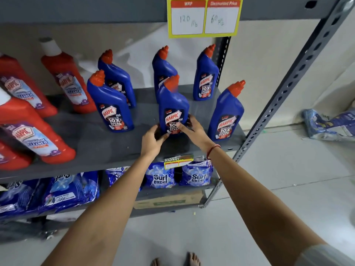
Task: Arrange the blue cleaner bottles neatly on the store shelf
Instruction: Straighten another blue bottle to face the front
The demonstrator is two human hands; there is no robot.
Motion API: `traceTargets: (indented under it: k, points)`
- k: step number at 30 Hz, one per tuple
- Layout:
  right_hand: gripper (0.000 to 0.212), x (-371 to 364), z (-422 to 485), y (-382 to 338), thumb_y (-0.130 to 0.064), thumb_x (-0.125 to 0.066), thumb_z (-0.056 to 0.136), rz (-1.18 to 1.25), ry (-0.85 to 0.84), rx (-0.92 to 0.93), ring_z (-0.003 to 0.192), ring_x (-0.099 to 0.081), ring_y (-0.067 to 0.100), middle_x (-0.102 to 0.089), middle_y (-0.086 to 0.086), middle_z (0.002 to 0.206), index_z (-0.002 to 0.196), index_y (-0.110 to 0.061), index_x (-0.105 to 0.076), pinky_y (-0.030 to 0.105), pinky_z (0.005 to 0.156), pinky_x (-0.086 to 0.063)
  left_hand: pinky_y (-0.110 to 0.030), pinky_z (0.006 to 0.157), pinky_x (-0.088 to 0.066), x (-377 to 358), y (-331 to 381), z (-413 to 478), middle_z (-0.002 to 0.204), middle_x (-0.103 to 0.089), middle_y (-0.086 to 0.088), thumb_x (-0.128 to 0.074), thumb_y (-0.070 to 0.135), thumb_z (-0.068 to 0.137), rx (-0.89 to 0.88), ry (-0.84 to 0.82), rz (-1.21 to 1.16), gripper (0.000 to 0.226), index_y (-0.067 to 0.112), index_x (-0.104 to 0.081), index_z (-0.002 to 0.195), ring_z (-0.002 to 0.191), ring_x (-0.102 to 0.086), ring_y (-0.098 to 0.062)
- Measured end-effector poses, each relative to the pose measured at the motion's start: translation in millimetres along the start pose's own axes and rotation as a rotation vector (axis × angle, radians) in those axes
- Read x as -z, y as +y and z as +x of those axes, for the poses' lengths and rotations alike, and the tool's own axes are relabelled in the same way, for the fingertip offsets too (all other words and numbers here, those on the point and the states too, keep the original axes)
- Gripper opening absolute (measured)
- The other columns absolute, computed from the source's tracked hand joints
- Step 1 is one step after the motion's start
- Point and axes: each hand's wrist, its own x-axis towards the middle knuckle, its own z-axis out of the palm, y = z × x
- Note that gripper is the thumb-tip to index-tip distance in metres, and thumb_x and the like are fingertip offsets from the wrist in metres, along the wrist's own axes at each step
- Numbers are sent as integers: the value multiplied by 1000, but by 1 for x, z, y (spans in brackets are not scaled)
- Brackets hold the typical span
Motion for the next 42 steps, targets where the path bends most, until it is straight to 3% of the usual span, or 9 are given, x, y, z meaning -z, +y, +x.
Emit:
traceTargets:
  k: [5, 19, 24, 26, 28, 30, 33, 37, 42]
  points:
    - [55, 3, -22, 9, -26, -60, 90, -52, -15, -5, 123, -51, 25, -54, 13, 134, 136, -7, -37, 47, 107, -40, -26, 85, -45, 1, -2, -17, 112, -68, -11, -69, 35, 79, -50, 1, 68, 42, 9, -61, 111, 104, -61, -22]
    - [55, -2, -44, 9, -24, -59, 91, -32, 18, -26, 122, -54, 25, -55, 14, 132, 137, -6, -35, 39, 104, -44, -27, 88, -43, 3, -5, -37, 120, -66, -11, -69, 37, 78, -96, 2, 48, 50, 10, -57, 119, 112, -59, -23]
    - [49, -27, -67, 6, -30, -60, 90, 119, 405, -20, 116, -57, 19, -58, 10, 129, 131, -8, -45, 19, 92, -49, -28, 95, -43, 11, -4, -37, 123, -62, -7, -69, 27, 80, -43, 31, -72, 50, 10, -52, 124, 113, -55, -14]
    - [36, -46, -78, 1, -32, -57, 92, 138, 557, 29, 108, -59, 16, -60, 7, 120, 122, -12, -52, 7, 78, -47, -29, 96, -44, 21, -6, -38, 118, -65, -6, -66, 19, 83, -46, 92, -112, 44, 11, -52, 124, 109, -58, -12]
    - [18, -65, -88, -6, -31, -54, 94, 133, 587, 100, 102, -60, 15, -59, 3, 112, 110, -22, -55, 9, 75, -48, -23, 93, -45, 34, -9, -37, 109, -68, -3, -62, 14, 86, -54, 166, -128, 36, 12, -54, 121, 104, -60, -13]
    - [7, -86, -90, -17, -29, -53, 95, 80, 522, 193, 96, -59, 13, -58, 1, 104, 101, -29, -54, 14, 75, -49, -8, 83, -45, 49, -14, -34, 104, -66, -2, -60, 13, 87, -37, 257, -197, 32, 11, -56, 118, 96, -62, -11]
    - [14, -110, -78, -32, -27, -53, 94, -35, 350, 315, 88, -59, 9, -60, 2, 101, 103, -17, -59, 11, 72, -46, -2, 78, -43, 68, -25, -30, 106, -64, -5, -60, 16, 87, -5, 416, -286, 29, 9, -56, 116, 91, -61, -6]
    - [28, -135, -37, -51, -27, -57, 92, -121, 179, 283, 94, -56, 14, -56, 3, 108, 116, -12, -54, 22, 80, -50, -29, 99, -43, 95, -48, -18, 125, -56, -17, -57, 22, 89, 84, 509, -241, 41, 6, -47, 126, 112, -55, -24]
    - [64, -145, 24, -61, -31, -64, 87, -224, -7, 118, 130, -39, 27, -41, 13, 141, 139, -14, -32, 36, 104, -36, -41, 114, -27, 124, -70, 12, 145, -39, -17, -56, 33, 89, 222, 311, -153, 63, 10, -29, 141, 134, -36, -28]
